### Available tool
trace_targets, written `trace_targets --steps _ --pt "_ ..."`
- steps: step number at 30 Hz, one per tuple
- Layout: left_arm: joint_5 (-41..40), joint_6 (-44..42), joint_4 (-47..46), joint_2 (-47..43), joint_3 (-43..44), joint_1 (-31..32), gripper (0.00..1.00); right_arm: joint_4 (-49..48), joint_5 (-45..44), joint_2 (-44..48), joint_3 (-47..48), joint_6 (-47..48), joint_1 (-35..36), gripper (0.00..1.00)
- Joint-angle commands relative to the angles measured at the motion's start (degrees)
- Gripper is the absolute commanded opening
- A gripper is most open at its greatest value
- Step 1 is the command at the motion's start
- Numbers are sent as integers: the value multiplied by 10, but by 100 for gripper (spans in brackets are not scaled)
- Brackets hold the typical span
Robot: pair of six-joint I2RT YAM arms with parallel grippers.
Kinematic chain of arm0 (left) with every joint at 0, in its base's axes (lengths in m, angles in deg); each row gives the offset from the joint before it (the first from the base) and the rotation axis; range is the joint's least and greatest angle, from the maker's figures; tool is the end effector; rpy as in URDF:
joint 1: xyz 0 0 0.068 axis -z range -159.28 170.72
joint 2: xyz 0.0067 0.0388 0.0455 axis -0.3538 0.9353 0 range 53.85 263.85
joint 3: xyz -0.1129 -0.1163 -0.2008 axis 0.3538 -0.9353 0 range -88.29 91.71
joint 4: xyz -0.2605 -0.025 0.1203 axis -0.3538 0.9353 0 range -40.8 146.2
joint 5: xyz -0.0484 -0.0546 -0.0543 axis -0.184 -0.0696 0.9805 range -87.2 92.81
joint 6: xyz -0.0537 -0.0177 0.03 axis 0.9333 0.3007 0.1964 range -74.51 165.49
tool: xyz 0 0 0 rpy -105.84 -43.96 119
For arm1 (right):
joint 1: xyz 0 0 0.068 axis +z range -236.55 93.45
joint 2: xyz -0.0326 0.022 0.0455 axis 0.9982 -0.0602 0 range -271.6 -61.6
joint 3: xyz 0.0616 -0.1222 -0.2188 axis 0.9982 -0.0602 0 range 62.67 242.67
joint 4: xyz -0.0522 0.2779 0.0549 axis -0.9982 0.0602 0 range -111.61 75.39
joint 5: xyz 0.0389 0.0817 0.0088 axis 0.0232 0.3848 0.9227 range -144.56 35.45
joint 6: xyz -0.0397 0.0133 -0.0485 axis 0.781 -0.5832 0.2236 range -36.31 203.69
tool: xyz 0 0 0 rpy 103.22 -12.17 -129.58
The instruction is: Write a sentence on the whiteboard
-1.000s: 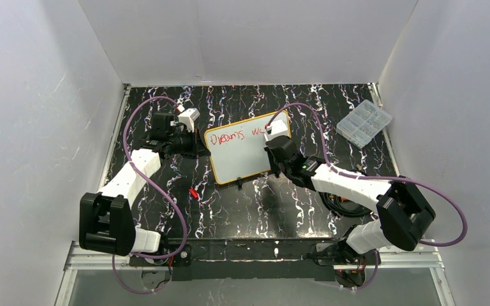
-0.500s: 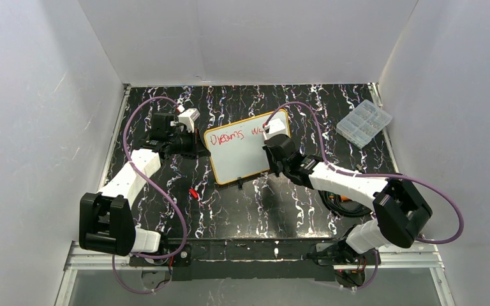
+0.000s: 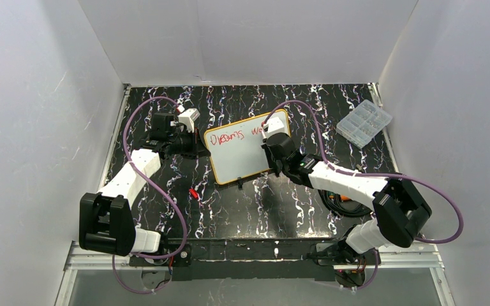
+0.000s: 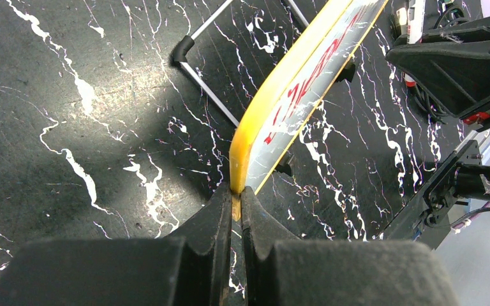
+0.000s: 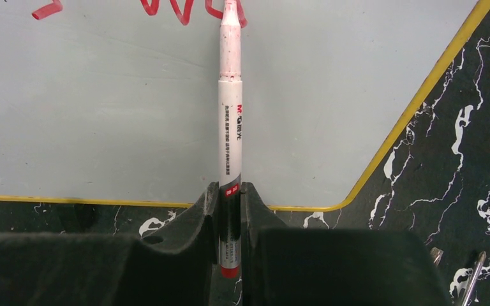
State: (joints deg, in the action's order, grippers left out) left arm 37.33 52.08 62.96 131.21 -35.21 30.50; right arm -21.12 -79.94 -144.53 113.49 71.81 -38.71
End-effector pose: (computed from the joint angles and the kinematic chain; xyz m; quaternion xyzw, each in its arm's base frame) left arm 0.3202 -0.0837 0.2278 0.1539 0.8545 -0.3235 0.3761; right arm 0.2525 0.2472 0.2018 -0.1637 0.8465 0.0661 0.5022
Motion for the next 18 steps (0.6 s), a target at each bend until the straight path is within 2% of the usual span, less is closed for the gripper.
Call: trace_targets --steps 1,12,18 --pt "16 -6 6 -24 6 3 0 -31 6 0 20 7 -3 1" --pt "15 -5 6 -24 7 3 0 -32 -28 55 -11 1 -3 1" --pt "16 -5 6 -25 6 3 0 -20 -17 41 -13 4 -13 1"
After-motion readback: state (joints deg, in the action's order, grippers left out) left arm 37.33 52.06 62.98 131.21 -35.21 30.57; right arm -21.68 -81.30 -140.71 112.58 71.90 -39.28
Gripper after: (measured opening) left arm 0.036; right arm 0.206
